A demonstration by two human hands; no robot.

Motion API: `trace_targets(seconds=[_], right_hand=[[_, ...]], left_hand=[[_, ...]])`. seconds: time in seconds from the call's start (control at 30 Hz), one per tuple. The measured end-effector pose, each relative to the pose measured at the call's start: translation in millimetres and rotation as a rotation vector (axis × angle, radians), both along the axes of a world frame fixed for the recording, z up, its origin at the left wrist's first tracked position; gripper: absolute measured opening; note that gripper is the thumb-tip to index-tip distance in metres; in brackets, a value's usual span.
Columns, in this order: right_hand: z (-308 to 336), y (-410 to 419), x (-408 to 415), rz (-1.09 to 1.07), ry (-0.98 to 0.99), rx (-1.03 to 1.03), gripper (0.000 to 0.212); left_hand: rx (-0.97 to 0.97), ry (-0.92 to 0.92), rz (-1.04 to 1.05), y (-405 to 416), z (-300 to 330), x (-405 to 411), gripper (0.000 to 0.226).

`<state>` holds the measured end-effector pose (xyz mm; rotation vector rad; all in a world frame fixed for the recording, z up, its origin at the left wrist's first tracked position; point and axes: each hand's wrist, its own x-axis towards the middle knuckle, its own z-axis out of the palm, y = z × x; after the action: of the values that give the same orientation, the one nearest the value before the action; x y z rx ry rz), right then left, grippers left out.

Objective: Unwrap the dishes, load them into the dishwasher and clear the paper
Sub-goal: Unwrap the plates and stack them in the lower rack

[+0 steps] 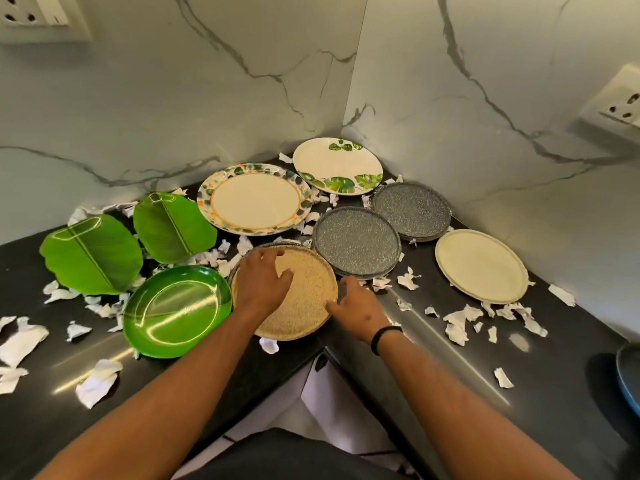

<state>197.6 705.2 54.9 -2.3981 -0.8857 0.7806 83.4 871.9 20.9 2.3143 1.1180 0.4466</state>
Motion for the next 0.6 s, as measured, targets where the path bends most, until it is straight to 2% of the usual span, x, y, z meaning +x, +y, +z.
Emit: trace_targets(seconds=[0.13,0.23,0.4,0.5,0.6], right_hand=[[-17.8,6.1,-1.1,-0.080,0.173,0.000,0.057],[-29.8,12.5,1.5,-0.159,0.250,0.054,0.047],[-29.3,13.8,4.6,-0.340,0.415,0.136,0.013],[-26.4,16.7,7.3,-0.390,0.481,0.213,0.009],[-18.7,24.6,9.0,-0.455,0.579,0.313,0.009]], left_hand=[[-0.105,0.175,0.005,9.4,-13.7,0.0,0.060],[-0.096,0.237,-0.034,8.2,-20.8,-1.7,0.062],[-0.081,0.200,-0.020,9.0,-23.0,-2.0,0.059],[-0.094,0.175,-0.017,10.4,-22.2,0.0,0.057],[-0.126,0.063,-0.001,14.0,-23.2,-0.8,0.053]])
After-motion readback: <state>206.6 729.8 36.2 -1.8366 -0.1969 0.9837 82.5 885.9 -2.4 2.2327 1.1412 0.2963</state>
